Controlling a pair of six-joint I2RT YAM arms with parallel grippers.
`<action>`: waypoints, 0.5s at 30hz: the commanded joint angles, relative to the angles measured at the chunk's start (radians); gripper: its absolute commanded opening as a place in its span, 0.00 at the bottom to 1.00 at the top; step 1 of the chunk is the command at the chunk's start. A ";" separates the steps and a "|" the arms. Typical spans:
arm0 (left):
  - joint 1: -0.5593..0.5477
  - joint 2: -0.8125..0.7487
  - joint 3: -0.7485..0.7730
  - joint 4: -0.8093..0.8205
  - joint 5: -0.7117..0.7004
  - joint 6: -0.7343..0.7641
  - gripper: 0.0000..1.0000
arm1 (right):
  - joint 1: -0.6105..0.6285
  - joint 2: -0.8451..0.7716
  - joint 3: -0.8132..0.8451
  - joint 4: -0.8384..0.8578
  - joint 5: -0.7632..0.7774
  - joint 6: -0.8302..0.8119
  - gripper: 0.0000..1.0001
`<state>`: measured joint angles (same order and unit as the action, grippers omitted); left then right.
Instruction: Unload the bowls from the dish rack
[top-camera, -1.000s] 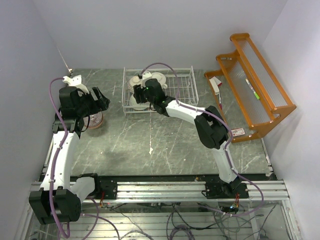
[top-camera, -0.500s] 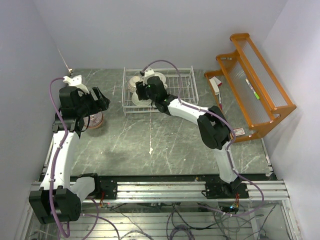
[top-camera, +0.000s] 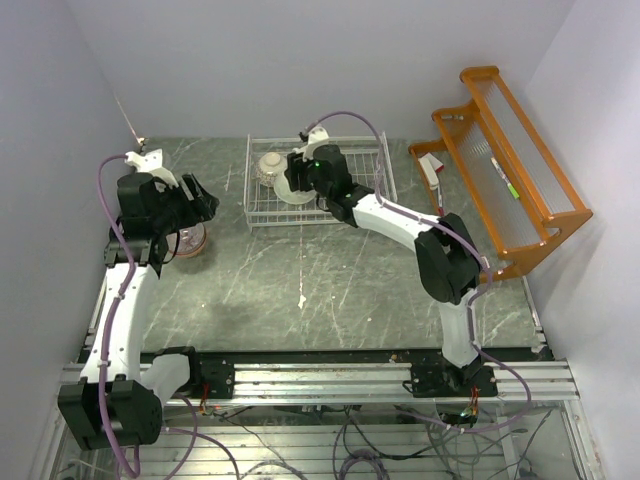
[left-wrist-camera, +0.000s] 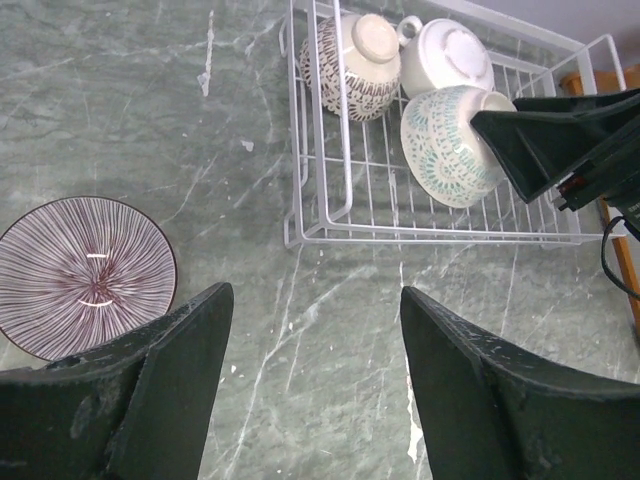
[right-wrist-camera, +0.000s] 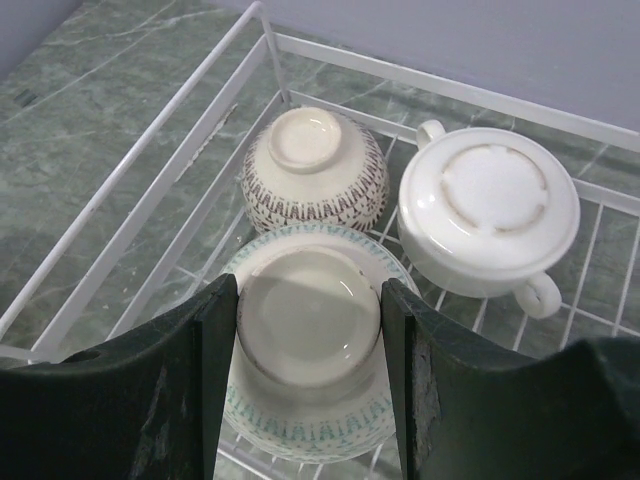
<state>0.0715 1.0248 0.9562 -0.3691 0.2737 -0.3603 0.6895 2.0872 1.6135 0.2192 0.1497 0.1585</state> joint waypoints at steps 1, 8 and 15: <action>0.013 -0.043 -0.006 0.056 0.034 -0.019 0.77 | -0.031 -0.121 -0.049 0.103 -0.055 0.061 0.00; 0.013 -0.060 -0.023 0.090 0.094 -0.057 0.75 | -0.076 -0.235 -0.199 0.185 -0.154 0.167 0.00; 0.013 -0.087 -0.097 0.219 0.223 -0.196 0.81 | -0.124 -0.363 -0.326 0.248 -0.221 0.242 0.00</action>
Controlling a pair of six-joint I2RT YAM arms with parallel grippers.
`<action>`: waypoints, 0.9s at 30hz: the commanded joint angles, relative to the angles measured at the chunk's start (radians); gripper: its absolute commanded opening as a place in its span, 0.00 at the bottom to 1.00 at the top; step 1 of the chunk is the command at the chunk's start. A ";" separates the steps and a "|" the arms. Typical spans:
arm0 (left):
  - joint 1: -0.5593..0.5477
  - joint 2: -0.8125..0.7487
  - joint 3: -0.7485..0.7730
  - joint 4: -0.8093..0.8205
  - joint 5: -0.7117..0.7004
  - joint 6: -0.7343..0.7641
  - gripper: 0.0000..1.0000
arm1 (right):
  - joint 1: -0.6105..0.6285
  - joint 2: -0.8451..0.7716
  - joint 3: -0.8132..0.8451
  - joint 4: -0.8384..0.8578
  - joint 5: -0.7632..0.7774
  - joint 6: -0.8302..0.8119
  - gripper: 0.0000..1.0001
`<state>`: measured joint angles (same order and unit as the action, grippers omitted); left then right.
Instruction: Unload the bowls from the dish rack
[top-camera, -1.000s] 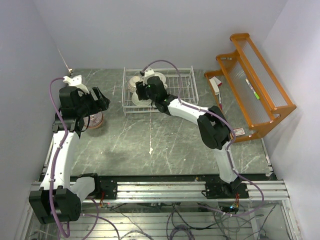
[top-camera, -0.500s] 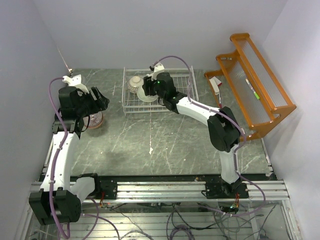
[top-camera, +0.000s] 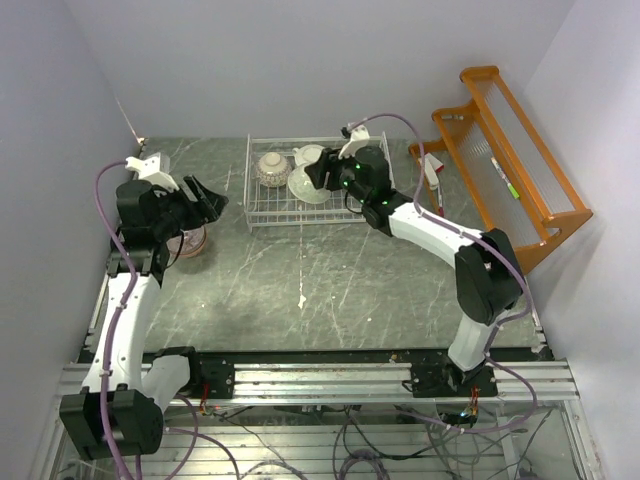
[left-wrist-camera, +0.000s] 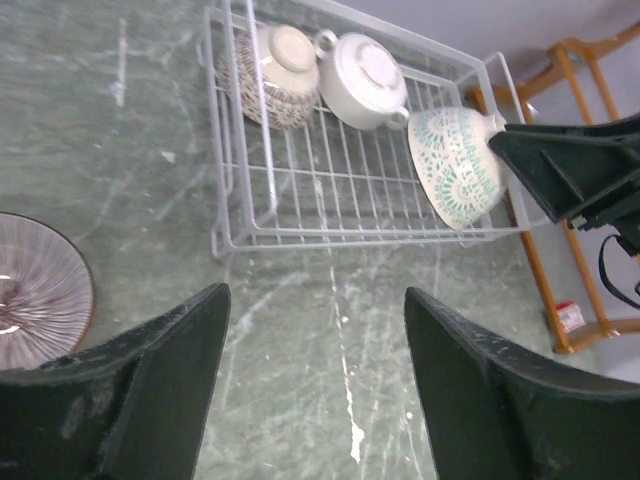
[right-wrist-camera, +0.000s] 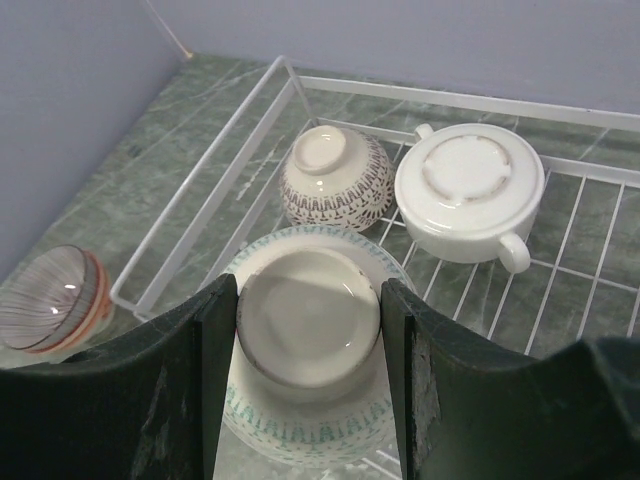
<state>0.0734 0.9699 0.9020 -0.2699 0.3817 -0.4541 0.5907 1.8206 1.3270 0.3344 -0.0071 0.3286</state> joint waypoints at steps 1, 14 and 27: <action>0.012 -0.044 -0.057 0.151 0.130 -0.125 0.88 | -0.030 -0.114 -0.057 0.142 -0.082 0.085 0.00; 0.011 -0.144 -0.207 0.436 0.264 -0.407 0.99 | -0.054 -0.287 -0.359 0.374 -0.224 0.299 0.00; -0.052 -0.228 -0.421 0.718 0.272 -0.671 0.98 | -0.062 -0.414 -0.661 0.644 -0.228 0.497 0.00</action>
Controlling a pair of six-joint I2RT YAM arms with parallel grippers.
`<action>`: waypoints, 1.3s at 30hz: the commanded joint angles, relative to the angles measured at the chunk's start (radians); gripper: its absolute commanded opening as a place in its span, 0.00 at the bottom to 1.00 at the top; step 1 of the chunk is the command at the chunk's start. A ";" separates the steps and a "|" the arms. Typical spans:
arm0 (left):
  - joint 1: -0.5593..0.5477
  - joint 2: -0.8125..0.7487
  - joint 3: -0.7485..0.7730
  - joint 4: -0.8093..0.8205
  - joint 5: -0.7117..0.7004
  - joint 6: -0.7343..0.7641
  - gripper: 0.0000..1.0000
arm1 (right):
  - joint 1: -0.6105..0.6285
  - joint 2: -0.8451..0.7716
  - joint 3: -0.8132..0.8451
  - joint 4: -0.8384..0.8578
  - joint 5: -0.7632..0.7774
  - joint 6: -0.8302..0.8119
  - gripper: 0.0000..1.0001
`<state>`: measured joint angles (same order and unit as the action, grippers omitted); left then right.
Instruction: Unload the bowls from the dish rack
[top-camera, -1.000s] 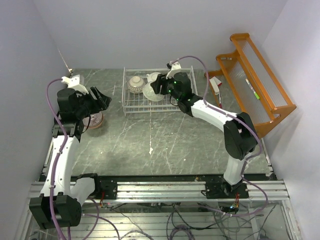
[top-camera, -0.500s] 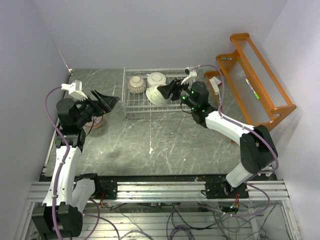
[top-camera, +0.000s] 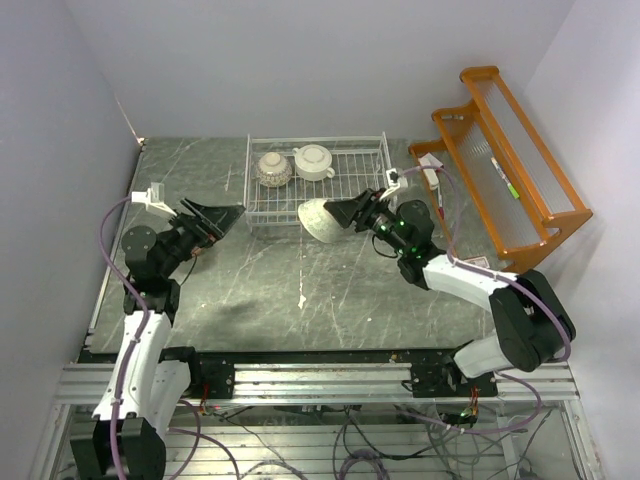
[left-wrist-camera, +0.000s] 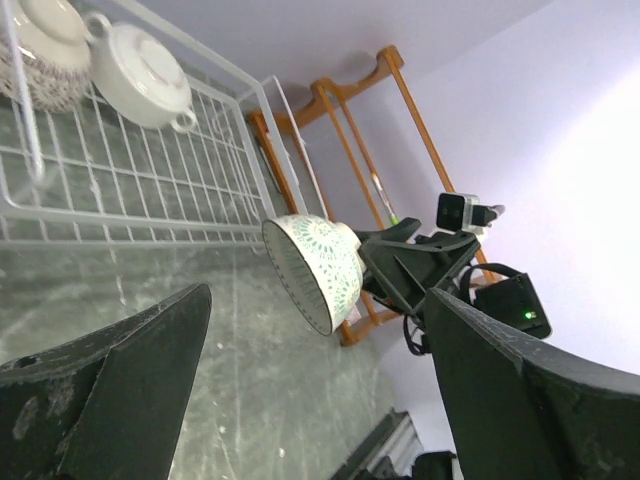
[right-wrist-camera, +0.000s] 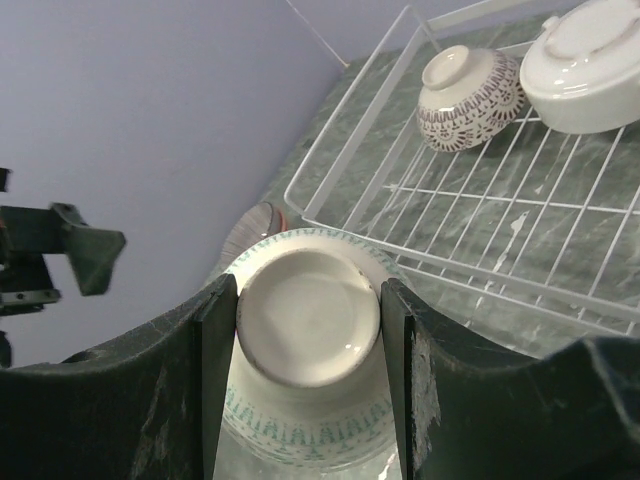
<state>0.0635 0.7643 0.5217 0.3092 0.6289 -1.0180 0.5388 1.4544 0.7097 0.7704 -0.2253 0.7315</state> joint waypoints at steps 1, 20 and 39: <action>-0.062 -0.026 -0.041 0.139 0.018 -0.105 0.99 | -0.012 -0.052 -0.063 0.235 -0.011 0.114 0.00; -0.602 0.087 -0.196 0.409 -0.351 -0.109 0.96 | -0.124 0.095 -0.322 0.853 -0.077 0.451 0.00; -0.812 0.350 -0.117 0.609 -0.474 0.027 0.95 | -0.148 0.143 -0.352 0.936 -0.096 0.493 0.00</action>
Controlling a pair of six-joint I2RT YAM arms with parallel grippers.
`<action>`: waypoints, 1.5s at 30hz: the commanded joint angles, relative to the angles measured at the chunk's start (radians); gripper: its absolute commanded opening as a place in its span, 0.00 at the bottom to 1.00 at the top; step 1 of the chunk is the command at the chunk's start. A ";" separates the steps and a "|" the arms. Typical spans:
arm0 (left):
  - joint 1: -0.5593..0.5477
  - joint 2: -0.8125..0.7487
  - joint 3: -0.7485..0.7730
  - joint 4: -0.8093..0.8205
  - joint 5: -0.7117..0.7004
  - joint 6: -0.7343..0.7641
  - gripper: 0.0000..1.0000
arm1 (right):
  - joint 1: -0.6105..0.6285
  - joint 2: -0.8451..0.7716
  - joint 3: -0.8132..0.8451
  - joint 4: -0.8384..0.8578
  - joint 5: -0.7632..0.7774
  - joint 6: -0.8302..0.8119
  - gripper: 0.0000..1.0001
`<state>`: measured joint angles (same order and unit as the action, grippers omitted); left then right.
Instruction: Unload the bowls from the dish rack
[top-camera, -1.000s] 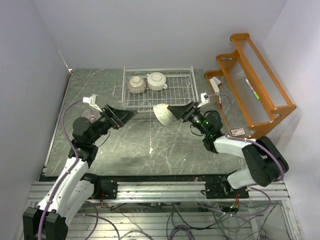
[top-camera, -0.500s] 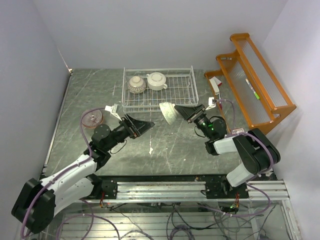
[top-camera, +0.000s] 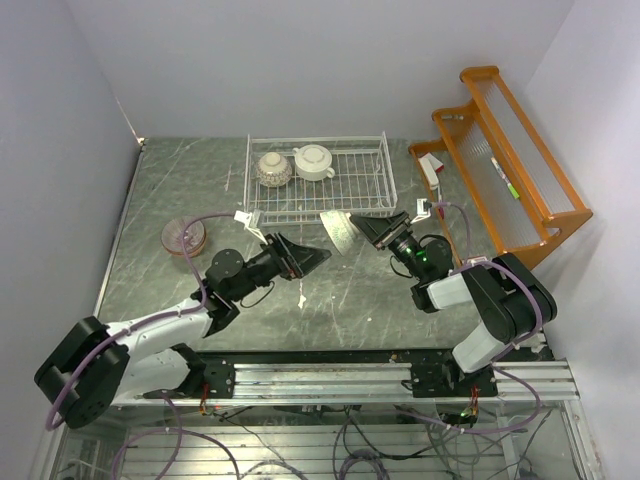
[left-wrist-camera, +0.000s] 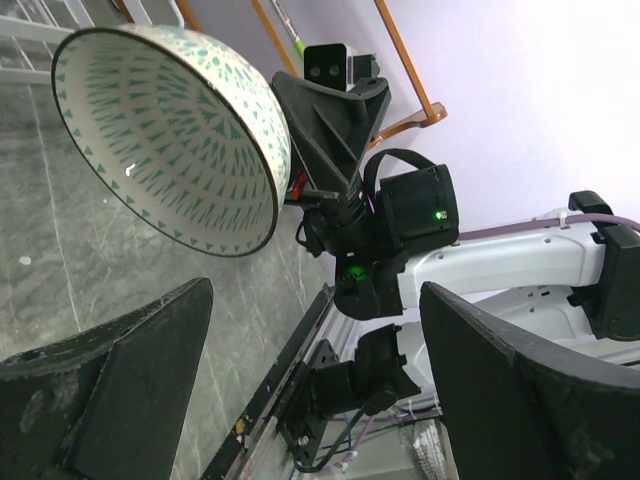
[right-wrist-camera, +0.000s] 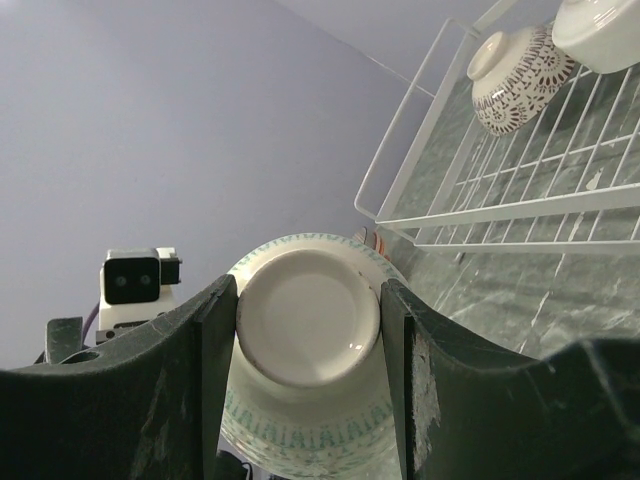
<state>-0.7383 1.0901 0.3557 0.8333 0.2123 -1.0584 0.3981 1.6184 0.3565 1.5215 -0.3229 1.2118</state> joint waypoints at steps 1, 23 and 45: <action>-0.011 0.034 0.054 0.084 -0.058 0.070 0.95 | -0.008 -0.016 0.000 0.192 0.002 0.016 0.00; -0.013 0.262 0.159 0.227 -0.084 0.072 0.86 | -0.007 -0.020 -0.029 0.198 -0.016 0.020 0.00; -0.012 0.492 0.182 0.571 -0.036 -0.140 0.58 | -0.007 -0.006 -0.048 0.270 -0.027 0.010 0.00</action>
<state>-0.7437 1.5715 0.5133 1.2339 0.1650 -1.1648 0.3954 1.6314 0.3073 1.5246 -0.3519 1.2259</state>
